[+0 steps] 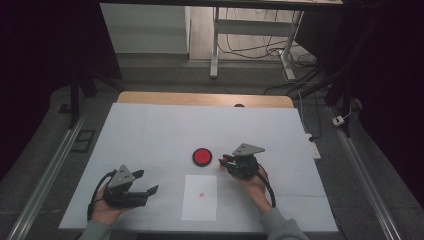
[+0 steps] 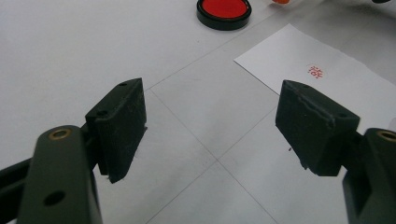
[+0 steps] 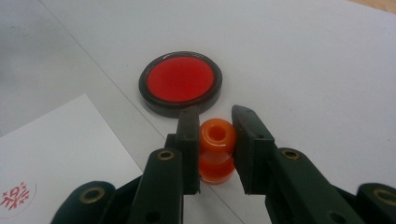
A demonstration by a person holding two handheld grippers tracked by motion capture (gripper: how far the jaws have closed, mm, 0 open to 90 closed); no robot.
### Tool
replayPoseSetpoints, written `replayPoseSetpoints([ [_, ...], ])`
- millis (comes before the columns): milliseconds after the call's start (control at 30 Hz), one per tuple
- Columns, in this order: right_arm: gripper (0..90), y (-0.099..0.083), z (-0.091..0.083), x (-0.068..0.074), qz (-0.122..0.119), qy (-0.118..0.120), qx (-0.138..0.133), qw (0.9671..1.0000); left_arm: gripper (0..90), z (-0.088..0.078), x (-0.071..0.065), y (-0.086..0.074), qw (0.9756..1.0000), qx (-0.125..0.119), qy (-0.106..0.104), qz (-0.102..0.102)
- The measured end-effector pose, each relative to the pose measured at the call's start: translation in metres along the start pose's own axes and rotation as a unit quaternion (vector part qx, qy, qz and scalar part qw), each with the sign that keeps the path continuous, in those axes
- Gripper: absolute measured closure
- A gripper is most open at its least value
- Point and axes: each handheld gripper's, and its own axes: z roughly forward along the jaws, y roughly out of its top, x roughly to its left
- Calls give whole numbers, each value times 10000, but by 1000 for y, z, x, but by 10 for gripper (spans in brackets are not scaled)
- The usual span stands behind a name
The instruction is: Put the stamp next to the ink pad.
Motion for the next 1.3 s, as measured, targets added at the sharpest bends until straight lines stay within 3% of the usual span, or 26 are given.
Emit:
replayPoseSetpoints([
  [300, 714, -2, 5, 2, -71, -49, 123, 9999, 246, 0, 0, 0, 10000, -12, 1, 3],
  [567, 538, 1, -2, 0, -14, -82, -92, 9999, 245, -1, 0, 0, 10000, -29, 6, 0],
  [933, 428, 3, -12, -4, 35, 122, -203, 9997, 245, 0, 6, -1, 10000, -5, 37, -71],
  [1300, 414, 3, -20, -3, -73, 323, -269, 9991, 245, 1, 10, -4, 9999, 21, -12, -151],
])
